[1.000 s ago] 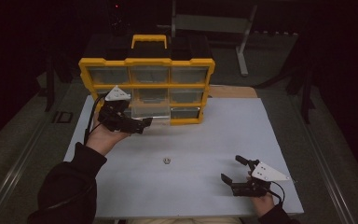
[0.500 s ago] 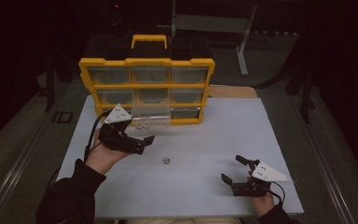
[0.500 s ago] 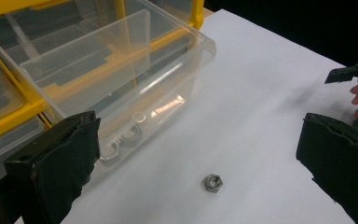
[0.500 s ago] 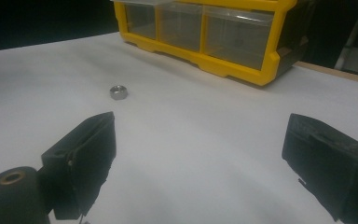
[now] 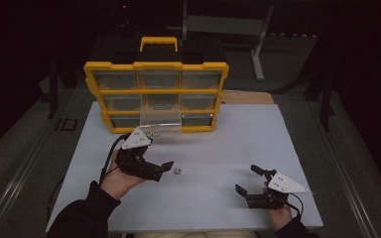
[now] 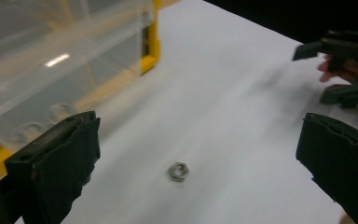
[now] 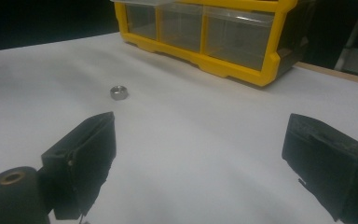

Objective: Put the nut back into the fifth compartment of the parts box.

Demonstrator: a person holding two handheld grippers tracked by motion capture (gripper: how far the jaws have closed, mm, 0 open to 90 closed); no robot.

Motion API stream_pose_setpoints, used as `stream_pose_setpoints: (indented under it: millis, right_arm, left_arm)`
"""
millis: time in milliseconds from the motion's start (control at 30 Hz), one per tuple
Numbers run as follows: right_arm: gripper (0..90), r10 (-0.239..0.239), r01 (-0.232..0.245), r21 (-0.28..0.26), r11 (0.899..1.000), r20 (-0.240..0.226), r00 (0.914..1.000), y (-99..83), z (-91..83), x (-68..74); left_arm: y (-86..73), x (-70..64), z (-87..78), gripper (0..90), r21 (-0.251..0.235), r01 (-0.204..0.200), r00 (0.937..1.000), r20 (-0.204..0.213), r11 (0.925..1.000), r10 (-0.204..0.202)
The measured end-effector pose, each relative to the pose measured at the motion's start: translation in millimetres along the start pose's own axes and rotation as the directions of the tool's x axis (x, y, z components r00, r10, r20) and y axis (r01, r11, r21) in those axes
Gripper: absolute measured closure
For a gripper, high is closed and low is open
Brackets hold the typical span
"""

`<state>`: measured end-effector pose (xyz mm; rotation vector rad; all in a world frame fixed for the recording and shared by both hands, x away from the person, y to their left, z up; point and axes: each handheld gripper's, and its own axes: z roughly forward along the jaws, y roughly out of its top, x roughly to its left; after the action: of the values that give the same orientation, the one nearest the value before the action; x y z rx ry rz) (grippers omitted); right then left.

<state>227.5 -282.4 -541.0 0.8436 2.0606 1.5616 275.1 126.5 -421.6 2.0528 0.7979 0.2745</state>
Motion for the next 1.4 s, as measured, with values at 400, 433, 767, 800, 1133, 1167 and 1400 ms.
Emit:
stream_pose_setpoints:
  millis: [400,433,767,800,1133,1167,1400]
  right_arm:
    - [9.9,0.002,-0.002,0.000,1.000,0.000,1.0000,0.0,0.0,0.1]
    - [9.9,0.004,-0.004,-0.001,1.000,-0.001,1.0000,0.0,0.0,0.2]
    - [9.9,0.003,-0.003,0.001,1.000,-0.004,1.0000,-0.2,0.2,0.3]
    - [9.9,0.003,-0.003,0.002,1.000,-0.004,1.0000,-0.2,0.3,0.3]
    - [9.9,0.001,-0.001,0.003,1.000,-0.006,1.0000,-0.5,0.6,0.3]
    - [9.9,0.002,-0.002,0.003,1.000,-0.006,1.0000,-0.5,0.6,0.2]
    - [9.9,0.006,-0.006,0.005,1.000,-0.007,1.0000,-0.8,0.7,0.2]
  left_arm:
    - [-17.6,-7.9,26.1,0.0,0.023,-0.013,0.9977,0.067,0.9997,0.012]
    - [-18.6,-8.3,28.0,0.0,0.023,-0.014,0.9975,0.070,0.9996,0.013]
    - [-35.0,-9.0,60.1,0.9,0.109,-0.050,0.9953,0.088,0.9928,0.041]
    - [-36.9,-8.4,63.4,2.9,0.119,-0.053,0.9953,0.086,0.9915,0.043]
    - [-54.2,2.7,90.2,20.0,0.183,-0.086,0.9951,0.063,0.9794,0.076]
    - [-56.0,5.1,92.9,21.6,0.188,-0.089,0.9951,0.059,0.9782,0.079]
    - [-65.1,14.1,105.8,34.0,0.212,-0.086,0.9959,0.046,0.9735,0.078]
